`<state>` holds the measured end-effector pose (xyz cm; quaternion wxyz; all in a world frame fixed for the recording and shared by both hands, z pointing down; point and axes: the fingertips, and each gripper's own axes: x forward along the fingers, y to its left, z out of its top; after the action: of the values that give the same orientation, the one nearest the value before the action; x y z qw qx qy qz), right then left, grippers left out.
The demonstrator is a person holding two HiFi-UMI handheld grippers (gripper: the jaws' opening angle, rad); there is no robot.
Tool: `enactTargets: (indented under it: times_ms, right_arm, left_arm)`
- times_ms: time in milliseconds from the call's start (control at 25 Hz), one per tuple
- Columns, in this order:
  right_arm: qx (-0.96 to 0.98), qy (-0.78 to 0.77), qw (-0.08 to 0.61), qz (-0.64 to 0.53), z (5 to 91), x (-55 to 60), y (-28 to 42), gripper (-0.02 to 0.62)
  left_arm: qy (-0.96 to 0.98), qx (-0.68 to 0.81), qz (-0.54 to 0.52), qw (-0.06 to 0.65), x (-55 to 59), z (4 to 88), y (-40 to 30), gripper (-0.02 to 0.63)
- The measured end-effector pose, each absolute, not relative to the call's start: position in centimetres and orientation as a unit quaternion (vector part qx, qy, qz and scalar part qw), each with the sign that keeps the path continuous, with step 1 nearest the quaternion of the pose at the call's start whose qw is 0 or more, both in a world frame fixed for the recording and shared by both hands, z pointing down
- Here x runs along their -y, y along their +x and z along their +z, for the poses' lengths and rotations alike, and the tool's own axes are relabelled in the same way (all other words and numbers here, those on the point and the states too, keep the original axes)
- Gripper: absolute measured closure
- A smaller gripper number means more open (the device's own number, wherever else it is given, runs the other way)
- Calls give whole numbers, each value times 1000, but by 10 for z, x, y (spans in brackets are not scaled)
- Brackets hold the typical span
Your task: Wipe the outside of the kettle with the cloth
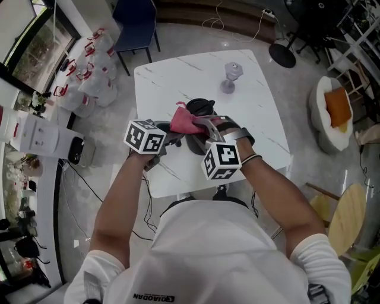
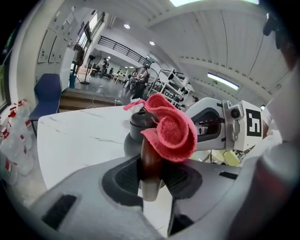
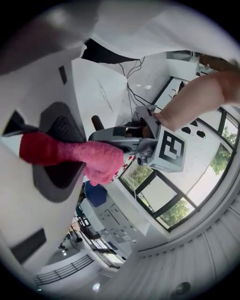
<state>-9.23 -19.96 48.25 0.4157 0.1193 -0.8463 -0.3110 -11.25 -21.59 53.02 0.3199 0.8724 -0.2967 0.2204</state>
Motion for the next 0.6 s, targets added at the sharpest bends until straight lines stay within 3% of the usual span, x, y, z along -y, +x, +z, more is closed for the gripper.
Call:
enactTargets:
  times_ms: [600]
  right_arm:
    - [831,67,441,-332,513,169,-86,482]
  left_arm:
    - [873,287,218,329,218,531,-118,489]
